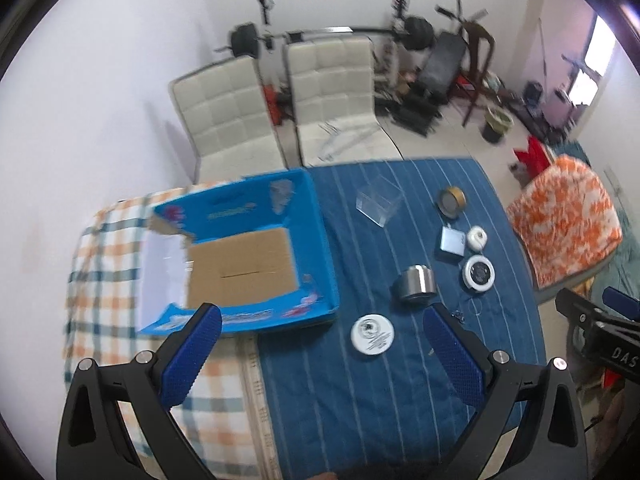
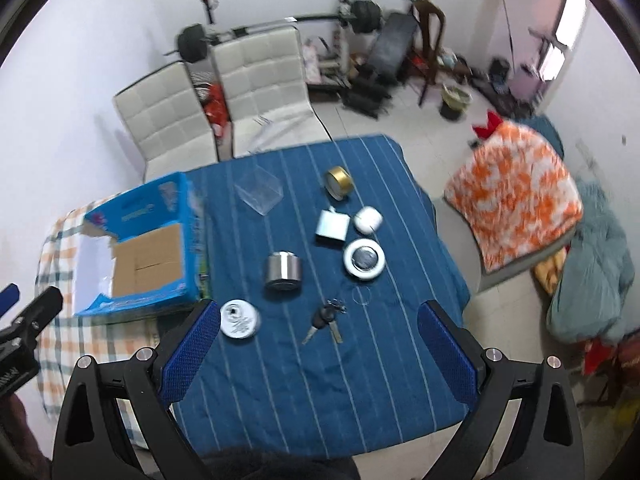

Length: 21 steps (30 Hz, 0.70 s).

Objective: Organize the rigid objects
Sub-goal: 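Grasp the silver metal canister with the left gripper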

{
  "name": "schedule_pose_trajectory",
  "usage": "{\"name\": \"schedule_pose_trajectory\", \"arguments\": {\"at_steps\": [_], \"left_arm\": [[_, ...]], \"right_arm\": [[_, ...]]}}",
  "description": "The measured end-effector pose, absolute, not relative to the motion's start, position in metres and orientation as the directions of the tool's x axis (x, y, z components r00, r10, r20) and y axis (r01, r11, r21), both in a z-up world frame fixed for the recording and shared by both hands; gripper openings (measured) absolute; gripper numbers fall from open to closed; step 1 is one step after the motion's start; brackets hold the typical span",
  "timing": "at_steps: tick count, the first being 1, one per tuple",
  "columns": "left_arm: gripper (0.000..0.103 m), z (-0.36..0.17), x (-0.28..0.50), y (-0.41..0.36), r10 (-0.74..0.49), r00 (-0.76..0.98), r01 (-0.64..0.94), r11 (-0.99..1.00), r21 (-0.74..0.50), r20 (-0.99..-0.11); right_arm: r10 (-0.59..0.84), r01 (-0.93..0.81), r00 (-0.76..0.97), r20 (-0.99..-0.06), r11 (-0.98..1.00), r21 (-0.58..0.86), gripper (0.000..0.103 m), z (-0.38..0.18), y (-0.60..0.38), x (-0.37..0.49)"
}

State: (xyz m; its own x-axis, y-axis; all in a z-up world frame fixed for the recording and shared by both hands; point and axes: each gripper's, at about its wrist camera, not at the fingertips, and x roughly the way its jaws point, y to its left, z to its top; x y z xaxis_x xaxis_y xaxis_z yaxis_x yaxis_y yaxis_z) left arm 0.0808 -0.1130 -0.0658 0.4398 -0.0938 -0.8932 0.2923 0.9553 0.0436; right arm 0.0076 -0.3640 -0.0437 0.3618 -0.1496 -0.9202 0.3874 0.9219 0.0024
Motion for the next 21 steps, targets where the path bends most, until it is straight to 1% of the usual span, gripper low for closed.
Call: {"name": "schedule_pose_trajectory", "arguments": {"at_steps": [3,5,8,10,12,13,18,21], "left_arm": [[0.103,-0.112,0.105,-0.148,-0.106,0.348,0.334,0.942,0.017,-0.931],[0.103,-0.142,0.118,-0.165,-0.12,0.272,0.339,0.94,-0.022,-0.955],[0.103,-0.181,0.134,-0.191,-0.134,0.209,0.33,0.942,-0.059,-0.969],[0.099,-0.209,0.146,-0.21,-0.132,0.172,0.329,0.942,-0.069,-0.976],[0.089,-0.235,0.156,-0.224,-0.12,0.134,0.323,0.944,-0.072,-0.984],[0.088,-0.246,0.16,-0.229,-0.12,0.112,0.32,0.944,-0.078,-0.986],[0.087,-0.298,0.178,-0.254,-0.084,0.027,0.322,0.944,-0.071,-0.996],[0.087,-0.318,0.181,-0.262,-0.077,-0.013,0.328,0.942,-0.076,-0.997]], "right_arm": [[-0.119,0.434,0.315,-0.942,0.9,0.032,0.101,-0.078,-0.399,0.02],[-0.111,0.45,0.289,-0.951,0.892,0.033,0.101,-0.102,-0.418,0.03],[-0.097,0.459,0.246,-0.964,0.888,0.028,0.101,-0.141,-0.443,0.048],[-0.092,0.451,0.233,-0.968,0.892,0.024,0.101,-0.16,-0.456,0.062],[-0.098,0.437,0.229,-0.969,0.9,0.012,0.101,-0.174,-0.465,0.073],[-0.103,0.431,0.224,-0.969,0.902,0.004,0.101,-0.18,-0.469,0.078],[-0.098,0.429,0.18,-0.979,0.903,-0.011,0.1,-0.221,-0.495,0.096],[-0.076,0.45,0.148,-0.986,0.893,-0.001,0.096,-0.248,-0.51,0.104]]}}
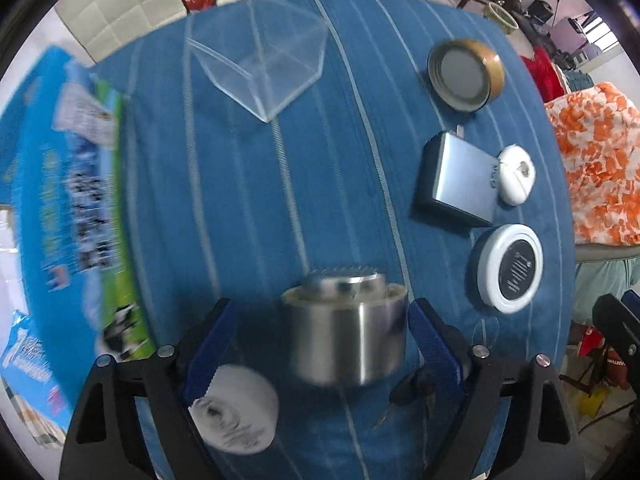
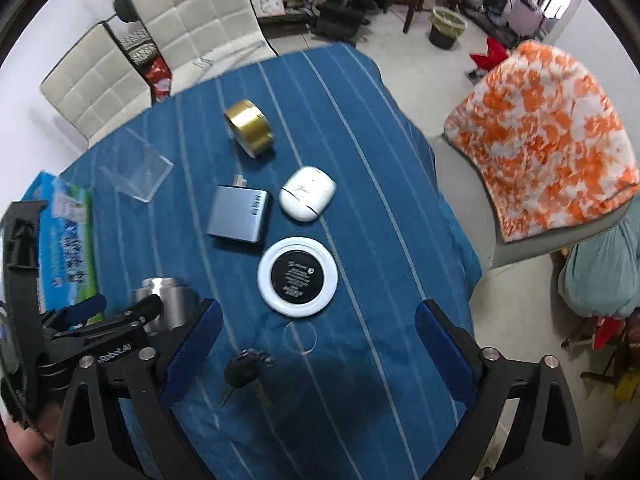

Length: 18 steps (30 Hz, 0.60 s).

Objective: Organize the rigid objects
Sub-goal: 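Grasp the silver metal canister with the left gripper, then carry the canister toward the blue box while the right gripper grasps the clear cube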

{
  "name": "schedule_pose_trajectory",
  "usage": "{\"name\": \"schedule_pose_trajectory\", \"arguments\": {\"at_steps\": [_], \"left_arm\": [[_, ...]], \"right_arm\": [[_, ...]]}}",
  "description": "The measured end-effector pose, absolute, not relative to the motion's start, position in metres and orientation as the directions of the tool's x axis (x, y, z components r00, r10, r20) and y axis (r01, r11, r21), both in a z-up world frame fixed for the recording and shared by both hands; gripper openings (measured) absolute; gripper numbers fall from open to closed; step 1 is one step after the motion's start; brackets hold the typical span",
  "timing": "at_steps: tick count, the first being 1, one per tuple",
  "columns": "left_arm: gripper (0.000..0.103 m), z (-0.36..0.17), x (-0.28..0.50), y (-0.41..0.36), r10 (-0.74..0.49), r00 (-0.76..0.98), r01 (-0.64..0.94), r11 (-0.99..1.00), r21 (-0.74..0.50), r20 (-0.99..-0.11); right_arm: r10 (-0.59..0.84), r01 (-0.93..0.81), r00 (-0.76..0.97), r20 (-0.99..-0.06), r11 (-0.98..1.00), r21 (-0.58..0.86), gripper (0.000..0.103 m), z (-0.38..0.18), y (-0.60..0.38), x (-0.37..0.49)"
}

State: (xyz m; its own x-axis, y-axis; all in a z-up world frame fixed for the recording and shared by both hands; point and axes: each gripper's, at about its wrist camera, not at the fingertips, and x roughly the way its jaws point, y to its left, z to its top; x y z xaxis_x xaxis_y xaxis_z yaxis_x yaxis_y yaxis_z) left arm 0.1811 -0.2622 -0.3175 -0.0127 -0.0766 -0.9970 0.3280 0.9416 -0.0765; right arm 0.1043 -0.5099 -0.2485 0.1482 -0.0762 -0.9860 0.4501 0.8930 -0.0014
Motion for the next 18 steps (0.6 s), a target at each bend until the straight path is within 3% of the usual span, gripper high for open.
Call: {"name": "schedule_pose_trajectory", "arguments": {"at_steps": [4,6,7,11,18], "left_arm": [[0.087,-0.336,0.177,-0.272,-0.034,-0.058,0.364,0.93,-0.052,-0.998],[0.072,-0.343,0.174,-0.273,-0.053,-0.083,0.364,0.928,-0.08,-0.995],[0.07,-0.346,0.172,-0.274,-0.062,-0.098,0.361,0.928,-0.093,-0.993],[0.069,-0.346,0.167,-0.272,-0.066,-0.071,0.363,0.928,-0.087,-0.995],[0.069,-0.344,0.169,-0.259,-0.047,-0.034,0.338,0.939,-0.055,-0.998]], "right_arm": [[-0.05,0.47,0.113,-0.992,0.883,0.009,0.096,-0.28,-0.524,0.113],[-0.027,0.479,0.086,-0.996,0.878,0.017,0.096,-0.297,-0.529,0.117],[-0.014,0.483,0.078,-0.997,0.876,0.025,0.096,-0.304,-0.53,0.119],[0.056,0.487,0.033,-0.998,0.871,0.065,0.096,-0.336,-0.528,0.126],[0.053,0.482,0.006,-0.999,0.875,0.049,0.096,-0.361,-0.512,0.13]]}}
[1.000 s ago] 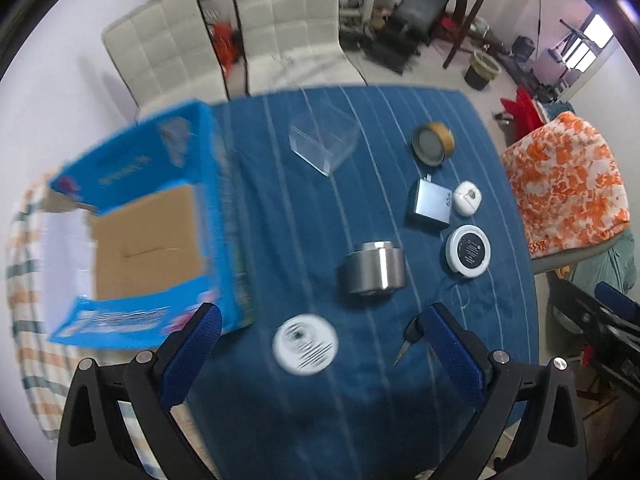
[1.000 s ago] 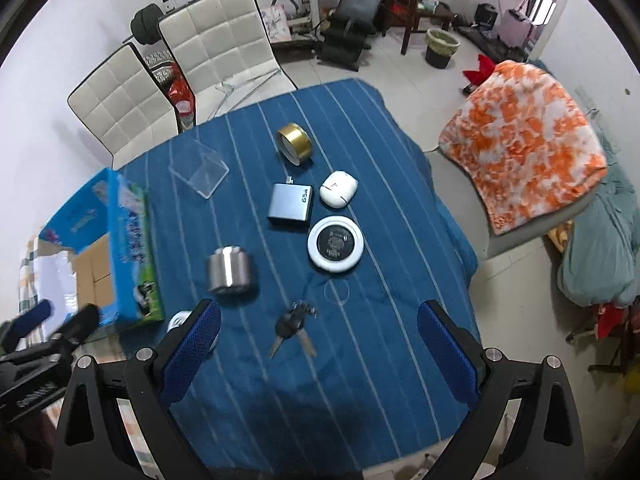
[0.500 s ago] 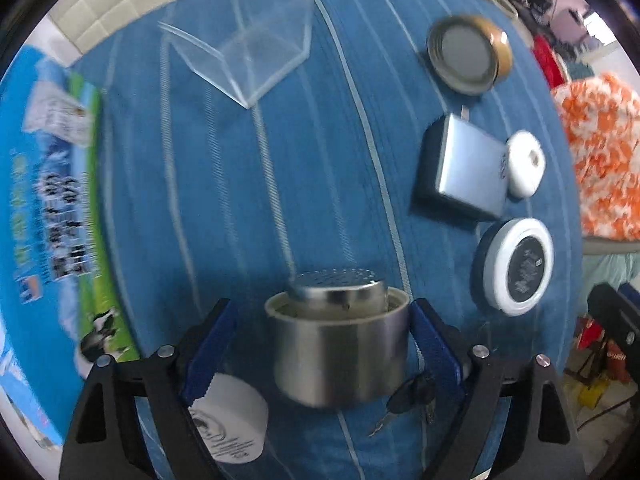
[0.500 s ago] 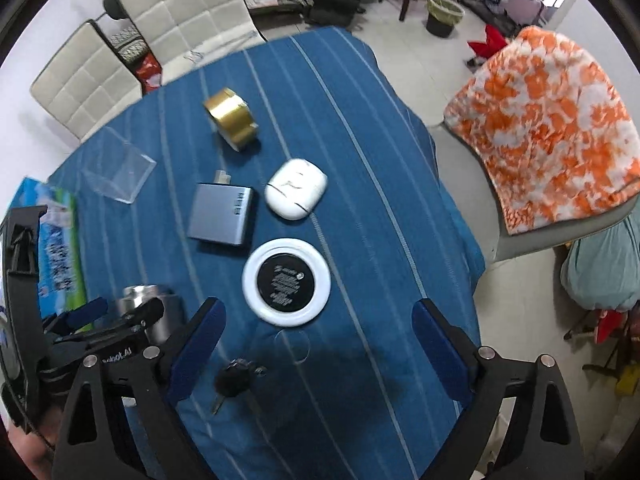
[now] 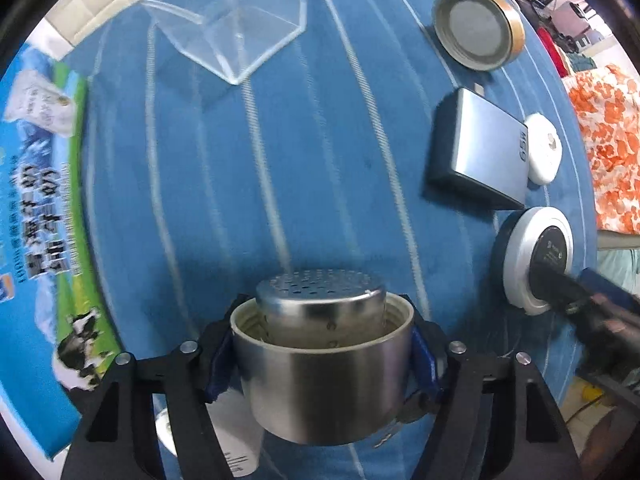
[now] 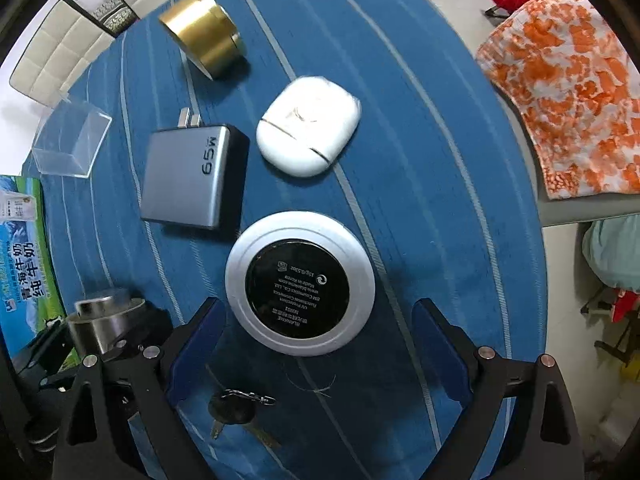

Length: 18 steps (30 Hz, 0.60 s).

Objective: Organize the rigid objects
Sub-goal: 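Carry the canister toward the blue box while the right gripper grasps the clear cube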

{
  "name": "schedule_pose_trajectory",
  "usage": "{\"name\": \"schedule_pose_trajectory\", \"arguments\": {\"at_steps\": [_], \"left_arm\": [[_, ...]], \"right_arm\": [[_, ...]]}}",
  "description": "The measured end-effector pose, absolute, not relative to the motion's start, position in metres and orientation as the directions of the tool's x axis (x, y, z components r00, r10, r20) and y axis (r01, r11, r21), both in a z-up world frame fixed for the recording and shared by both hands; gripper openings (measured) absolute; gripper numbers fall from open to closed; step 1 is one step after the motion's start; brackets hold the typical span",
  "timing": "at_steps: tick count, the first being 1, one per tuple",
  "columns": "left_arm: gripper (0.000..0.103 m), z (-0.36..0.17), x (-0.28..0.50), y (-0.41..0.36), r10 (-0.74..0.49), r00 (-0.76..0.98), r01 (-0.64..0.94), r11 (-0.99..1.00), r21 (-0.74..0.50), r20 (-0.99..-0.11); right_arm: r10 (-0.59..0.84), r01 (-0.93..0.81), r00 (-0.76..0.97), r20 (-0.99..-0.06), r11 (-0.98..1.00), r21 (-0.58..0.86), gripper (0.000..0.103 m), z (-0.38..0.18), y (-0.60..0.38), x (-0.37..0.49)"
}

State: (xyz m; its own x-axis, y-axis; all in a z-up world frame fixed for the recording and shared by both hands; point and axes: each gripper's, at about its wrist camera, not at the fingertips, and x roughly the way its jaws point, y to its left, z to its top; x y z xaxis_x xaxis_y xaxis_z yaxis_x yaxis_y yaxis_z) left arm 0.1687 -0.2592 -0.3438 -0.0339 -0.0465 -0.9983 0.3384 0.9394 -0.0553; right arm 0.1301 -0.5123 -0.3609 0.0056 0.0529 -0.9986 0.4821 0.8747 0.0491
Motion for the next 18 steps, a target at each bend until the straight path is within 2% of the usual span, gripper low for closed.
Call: {"name": "schedule_pose_trajectory", "arguments": {"at_steps": [5,12,18], "left_arm": [[0.069,-0.302,0.173,-0.236,-0.09,0.033,0.297,0.952,-0.076,-0.995],[0.069,-0.219,0.189,-0.187,-0.122,0.193,0.227,0.971,-0.077,-0.974],[0.069,-0.19,0.231,-0.116,-0.056,0.307,0.089,0.996,-0.031,-0.95]], "right_arm": [[0.096,0.449,0.102,-0.99,0.884,0.132,0.096,-0.328,-0.508,0.14],[0.118,0.283,0.181,-0.976,0.945,0.167,0.096,-0.288,-0.482,0.189],[0.121,0.101,0.177,-0.977,0.985,0.141,0.096,-0.272,-0.427,0.26]]}}
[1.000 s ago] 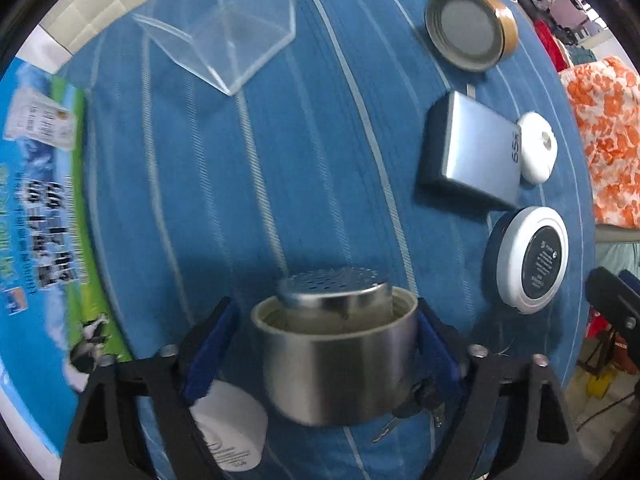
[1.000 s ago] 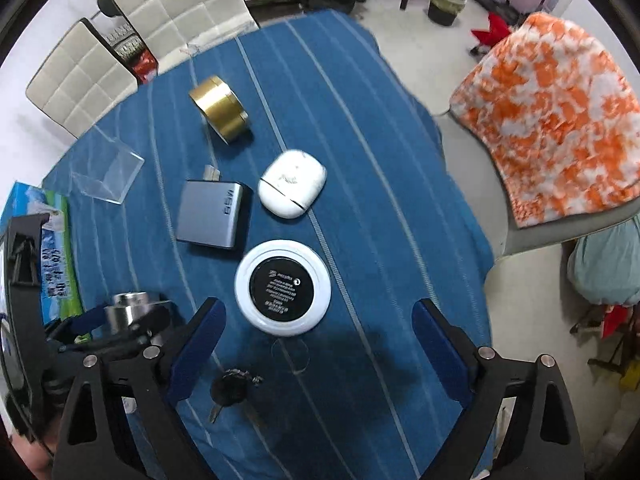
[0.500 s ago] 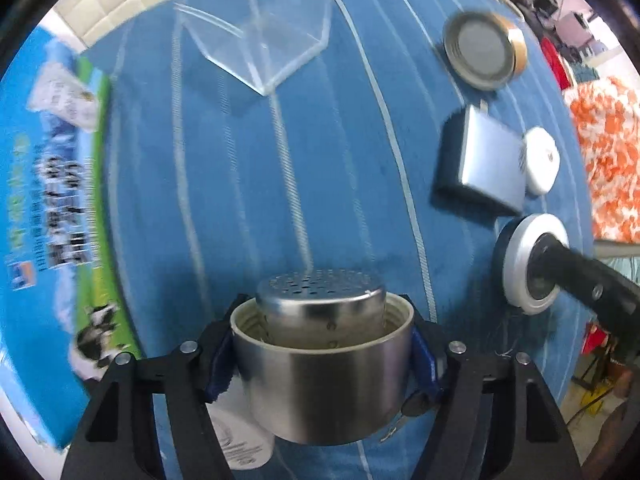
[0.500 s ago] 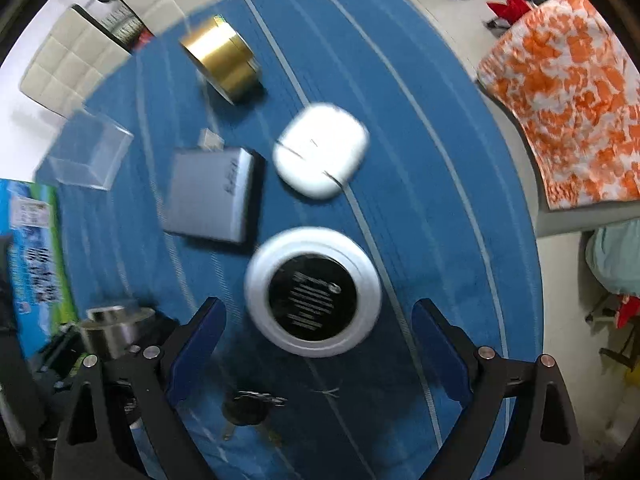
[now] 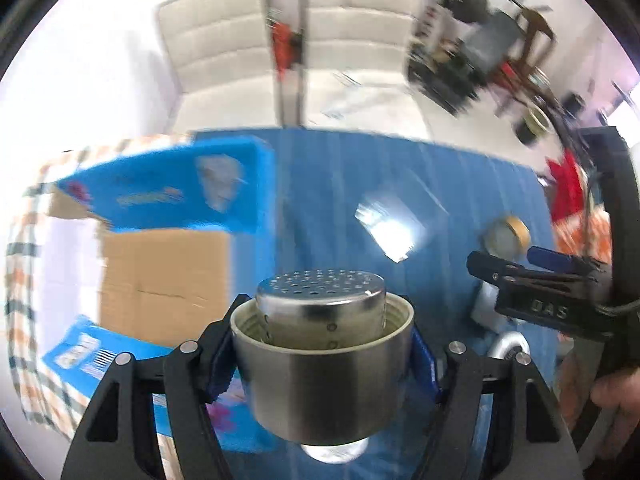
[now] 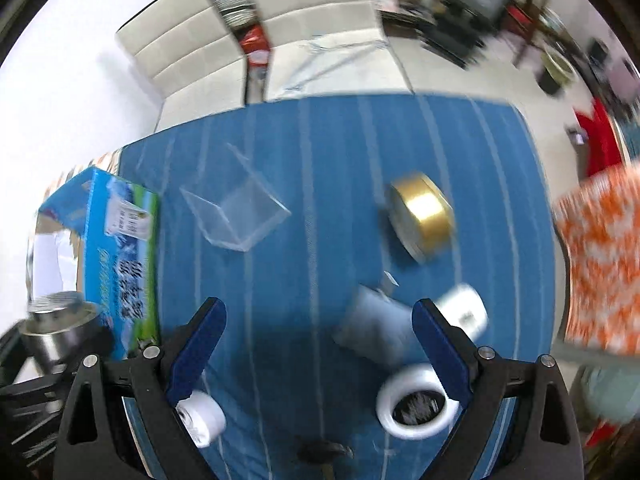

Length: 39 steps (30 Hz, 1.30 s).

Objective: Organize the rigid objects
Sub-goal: 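Carry the canister toward the blue box while the right gripper grasps the clear cube, then lower the canister into the box with the left gripper while the right carries the cube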

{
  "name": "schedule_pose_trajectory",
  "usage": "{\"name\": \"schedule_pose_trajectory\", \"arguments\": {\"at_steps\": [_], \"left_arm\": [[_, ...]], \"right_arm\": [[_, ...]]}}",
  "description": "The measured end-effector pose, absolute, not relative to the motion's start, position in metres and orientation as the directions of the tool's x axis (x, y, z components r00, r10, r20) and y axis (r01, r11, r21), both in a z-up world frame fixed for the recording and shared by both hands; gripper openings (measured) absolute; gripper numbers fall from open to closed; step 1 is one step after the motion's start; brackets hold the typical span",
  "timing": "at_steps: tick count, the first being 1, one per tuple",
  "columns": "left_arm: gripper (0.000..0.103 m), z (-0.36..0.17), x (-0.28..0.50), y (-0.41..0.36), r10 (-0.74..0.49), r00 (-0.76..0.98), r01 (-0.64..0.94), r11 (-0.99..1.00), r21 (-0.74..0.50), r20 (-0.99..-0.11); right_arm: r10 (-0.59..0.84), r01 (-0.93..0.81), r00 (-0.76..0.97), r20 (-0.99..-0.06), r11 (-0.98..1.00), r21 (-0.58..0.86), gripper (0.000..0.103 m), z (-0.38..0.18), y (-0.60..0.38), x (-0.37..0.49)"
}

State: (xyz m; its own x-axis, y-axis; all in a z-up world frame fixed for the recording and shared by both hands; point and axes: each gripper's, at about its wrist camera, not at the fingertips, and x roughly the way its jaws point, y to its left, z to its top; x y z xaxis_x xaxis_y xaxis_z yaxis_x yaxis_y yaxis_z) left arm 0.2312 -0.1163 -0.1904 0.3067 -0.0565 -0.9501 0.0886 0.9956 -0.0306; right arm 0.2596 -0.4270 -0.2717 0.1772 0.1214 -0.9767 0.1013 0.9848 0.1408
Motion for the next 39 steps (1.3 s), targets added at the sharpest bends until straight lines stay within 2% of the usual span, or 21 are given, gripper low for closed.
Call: {"name": "schedule_pose_trajectory", "arguments": {"at_steps": [7,14,17,18,19,20,28,32,39], "left_arm": [[0.069,-0.21,0.262,-0.07,0.047,0.354,-0.1,0.995,0.012,-0.934],[0.069,-0.238,0.285,-0.071,0.059,0.31,-0.154,0.988,0.012,-0.949],[0.069,-0.245,0.283,-0.07,0.067,0.293,-0.152,0.988,0.022,-0.954],[0.069,-0.245,0.283,-0.072,0.066,0.291,-0.152,0.988,0.022,-0.954],[0.069,-0.247,0.282,-0.07,0.067,0.294,-0.151,0.988,0.023,-0.953],[0.069,-0.247,0.281,-0.071,0.074,0.295,-0.147,0.989,0.031,-0.953],[0.069,-0.244,0.279,-0.068,0.08,0.3,-0.107,0.993,0.05,-0.951],[0.069,-0.239,0.276,-0.064,0.08,0.303,-0.076,0.995,0.06,-0.95],[0.069,-0.225,0.267,-0.047,0.019,0.295,0.011,1.0,0.024,-0.955]], "right_arm": [[0.018,-0.128,0.096,-0.995,0.992,0.005,0.096,-0.295,-0.356,0.342],[-0.114,-0.254,-0.039,-0.993,0.962,-0.1,0.096,-0.349,-0.316,0.384],[-0.131,-0.252,-0.07,-0.989,0.961,-0.11,0.096,-0.366,-0.316,0.385],[-0.136,-0.248,-0.076,-0.988,0.962,-0.113,0.093,-0.369,-0.317,0.385],[-0.135,-0.241,-0.081,-0.988,0.964,-0.112,0.078,-0.372,-0.318,0.385],[-0.122,-0.233,-0.085,-0.989,0.967,-0.099,0.073,-0.373,-0.318,0.384],[-0.145,-0.193,-0.02,-0.989,0.971,-0.138,0.07,-0.363,-0.321,0.368],[-0.124,-0.106,0.018,-0.992,0.986,-0.125,0.069,-0.345,-0.327,0.351],[-0.058,0.048,0.128,-0.99,0.997,-0.052,0.068,-0.279,-0.333,0.309]]}}
